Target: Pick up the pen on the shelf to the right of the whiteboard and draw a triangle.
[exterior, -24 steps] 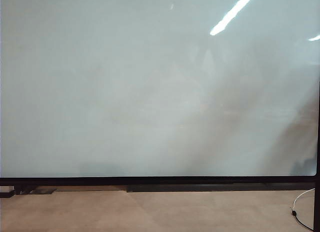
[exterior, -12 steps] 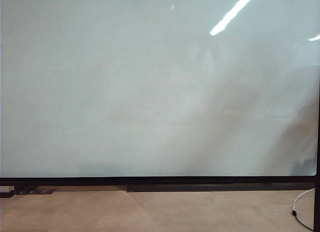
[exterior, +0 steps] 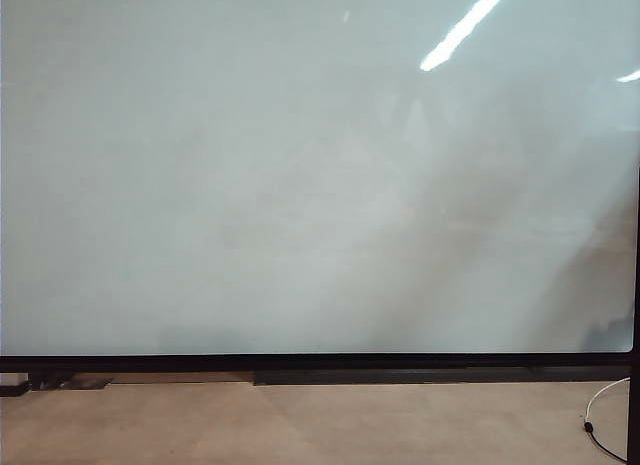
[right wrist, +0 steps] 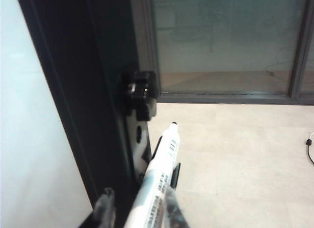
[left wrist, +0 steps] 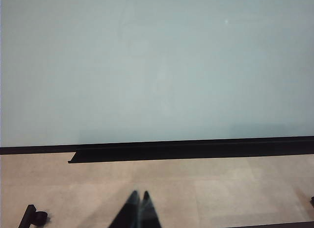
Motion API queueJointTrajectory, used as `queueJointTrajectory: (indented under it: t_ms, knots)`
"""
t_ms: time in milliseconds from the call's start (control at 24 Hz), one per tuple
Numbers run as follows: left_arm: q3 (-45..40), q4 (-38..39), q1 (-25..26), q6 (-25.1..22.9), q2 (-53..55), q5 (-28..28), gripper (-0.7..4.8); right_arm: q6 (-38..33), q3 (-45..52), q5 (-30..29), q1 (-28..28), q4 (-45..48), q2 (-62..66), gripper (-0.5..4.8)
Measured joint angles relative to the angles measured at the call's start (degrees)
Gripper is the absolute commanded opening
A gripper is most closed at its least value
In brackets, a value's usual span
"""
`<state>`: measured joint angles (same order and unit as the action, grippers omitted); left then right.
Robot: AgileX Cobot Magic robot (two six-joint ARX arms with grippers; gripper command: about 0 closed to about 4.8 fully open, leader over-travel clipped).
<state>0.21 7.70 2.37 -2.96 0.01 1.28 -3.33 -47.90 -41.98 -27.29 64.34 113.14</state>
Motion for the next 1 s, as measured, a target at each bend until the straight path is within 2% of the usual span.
queueJointTrajectory:
  t_ms: [666, 791, 999]
  knots:
    - [0.0, 0.0, 0.0, 0.0, 0.0, 0.02, -0.05, 0.22, 0.09, 0.39, 0.02, -0.39, 0.0, 1.42]
    - [0.0, 0.0, 0.0, 0.0, 0.0, 0.0, -0.05, 0.22, 0.09, 0.39, 0.02, -0.37, 0.0, 0.94]
    - [0.02, 0.0, 0.0, 0.0, 0.0, 0.0, -0.05, 0.37, 0.02, 1.05, -0.13, -0.35, -0.02, 0.89]
